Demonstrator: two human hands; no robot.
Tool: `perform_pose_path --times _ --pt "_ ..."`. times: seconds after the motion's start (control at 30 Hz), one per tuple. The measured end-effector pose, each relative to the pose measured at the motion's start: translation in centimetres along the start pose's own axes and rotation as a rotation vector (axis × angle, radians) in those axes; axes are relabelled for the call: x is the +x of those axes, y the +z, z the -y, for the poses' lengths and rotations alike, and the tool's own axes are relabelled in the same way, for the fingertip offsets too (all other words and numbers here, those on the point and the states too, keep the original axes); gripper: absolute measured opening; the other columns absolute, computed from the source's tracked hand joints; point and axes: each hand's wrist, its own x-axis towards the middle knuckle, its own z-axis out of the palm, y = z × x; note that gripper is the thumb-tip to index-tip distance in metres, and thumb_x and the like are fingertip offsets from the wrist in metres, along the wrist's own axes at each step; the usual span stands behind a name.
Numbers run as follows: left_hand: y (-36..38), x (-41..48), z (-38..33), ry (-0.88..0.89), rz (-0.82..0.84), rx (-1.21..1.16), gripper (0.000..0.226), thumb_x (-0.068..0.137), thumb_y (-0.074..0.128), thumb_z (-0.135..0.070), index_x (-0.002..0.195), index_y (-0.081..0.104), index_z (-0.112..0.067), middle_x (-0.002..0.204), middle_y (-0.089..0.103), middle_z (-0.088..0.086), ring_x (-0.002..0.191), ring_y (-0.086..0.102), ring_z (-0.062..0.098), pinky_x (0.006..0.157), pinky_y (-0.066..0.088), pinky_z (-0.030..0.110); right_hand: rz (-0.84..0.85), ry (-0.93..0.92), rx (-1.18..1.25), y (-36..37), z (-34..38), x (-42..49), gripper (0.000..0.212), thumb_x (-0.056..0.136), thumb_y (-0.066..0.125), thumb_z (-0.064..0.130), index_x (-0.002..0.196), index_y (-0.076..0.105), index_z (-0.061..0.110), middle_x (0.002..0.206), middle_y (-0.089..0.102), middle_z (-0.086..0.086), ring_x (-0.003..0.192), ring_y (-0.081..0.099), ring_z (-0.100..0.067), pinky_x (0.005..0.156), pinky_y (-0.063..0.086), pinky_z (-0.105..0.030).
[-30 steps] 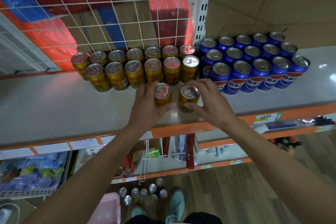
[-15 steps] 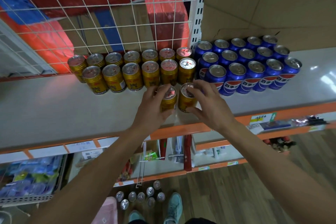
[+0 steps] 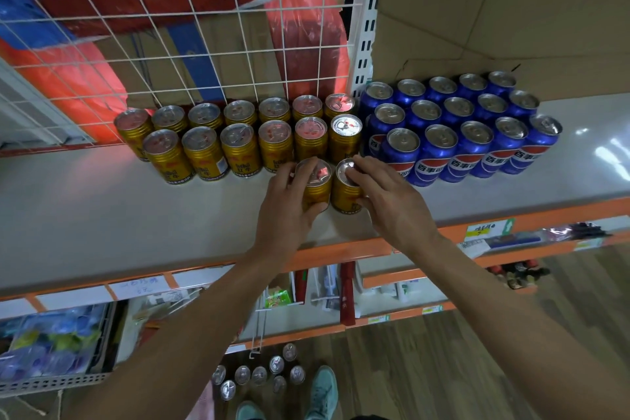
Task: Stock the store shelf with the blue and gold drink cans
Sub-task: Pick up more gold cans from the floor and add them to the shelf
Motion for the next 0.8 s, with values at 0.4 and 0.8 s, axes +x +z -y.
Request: perform_pose_path --times 0.4,0.8 --pt "0.9 2.5 -0.6 0.031 -0.014 0.065 0.081 0.081 0.083 -0.025 0.149 0.039 -0.027 0.144 0.04 0.004 0.13 0.047 0.028 0.092 0.056 0.043 -0.06 0.013 -0.258 0.9 -0.2 1.8 0.054 0.087 0.055 0.0 0.141 0.052 0.002 0.143 0.055 -0.015 0.134 0.048 -0.032 0.119 0.026 -0.043" --pt "1.5 3.4 -0.8 0.021 -0.033 0.104 0.08 0.08 0.082 -0.027 0.148 0.04 -0.025 0.136 0.041 0.009 0.124 0.049 0.031 0.084 0.058 0.044 -0.017 0.019 -0.301 1.5 -0.8 3.1 0.05 0.093 0.036 0.003 0.141 0.049 -0.001 0.143 0.054 -0.02 0.134 0.049 -0.035 0.119 0.031 -0.047"
